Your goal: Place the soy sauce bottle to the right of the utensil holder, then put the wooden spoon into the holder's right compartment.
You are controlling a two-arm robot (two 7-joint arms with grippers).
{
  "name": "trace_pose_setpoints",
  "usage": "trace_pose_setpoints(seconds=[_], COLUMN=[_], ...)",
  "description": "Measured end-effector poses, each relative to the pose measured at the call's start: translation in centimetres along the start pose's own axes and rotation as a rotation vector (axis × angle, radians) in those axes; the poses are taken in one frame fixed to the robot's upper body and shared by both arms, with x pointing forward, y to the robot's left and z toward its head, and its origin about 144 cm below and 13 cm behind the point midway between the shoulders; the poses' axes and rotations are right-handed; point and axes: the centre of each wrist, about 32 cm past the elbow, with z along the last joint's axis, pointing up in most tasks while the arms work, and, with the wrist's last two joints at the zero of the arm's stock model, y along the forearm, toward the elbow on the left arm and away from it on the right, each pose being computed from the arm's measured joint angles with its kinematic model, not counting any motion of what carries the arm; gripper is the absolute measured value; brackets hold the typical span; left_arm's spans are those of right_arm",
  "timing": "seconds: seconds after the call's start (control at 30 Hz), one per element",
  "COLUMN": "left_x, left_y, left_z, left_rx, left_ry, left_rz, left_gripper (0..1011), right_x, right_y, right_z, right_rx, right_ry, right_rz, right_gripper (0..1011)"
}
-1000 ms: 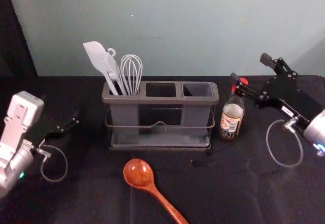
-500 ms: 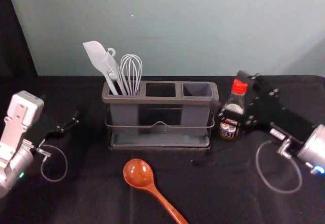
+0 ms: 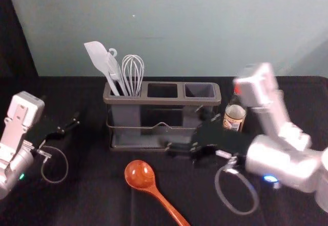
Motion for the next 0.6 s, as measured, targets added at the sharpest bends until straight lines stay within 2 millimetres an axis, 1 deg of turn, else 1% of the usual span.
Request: trace_pose_setpoints(seconds=[0.03,0.07,0.27,0.3,0.4,0.6], left_x=[0.0,0.0,0.0,0.0,0.0,0.0], left_y=[0.0,0.0,0.0,0.0,0.0,0.0], left_z=[0.0,0.0,0.0,0.0,0.0,0.0], left_rx=[0.0,0.0,0.0,0.0,0.0,0.0], left_ry=[0.0,0.0,0.0,0.0,0.0,0.0], left_rz=[0.0,0.0,0.0,0.0,0.0,0.0], left_gripper=[1011,1012,1011,1012,1011,1011], right_x=[-0.2,-0.6,-1.4,-1.7,-1.9,-2.4], right_y=[0.5,1.4,4.2,4.9,6.2,8.3], right_z=[0.3,0.7,1.4,1.5,1.6,1.3], right_rx=[-0.024,-0.071,-0.223,-0.267,-0.354,-0.455], right_ry=[0.011,0.04,0.147,0.164,0.191,0.197], right_rz=[0.006,0.016,0.036,0.041,0.041,0.033], right_gripper=[1003,1003,1003,1003,1003,1002])
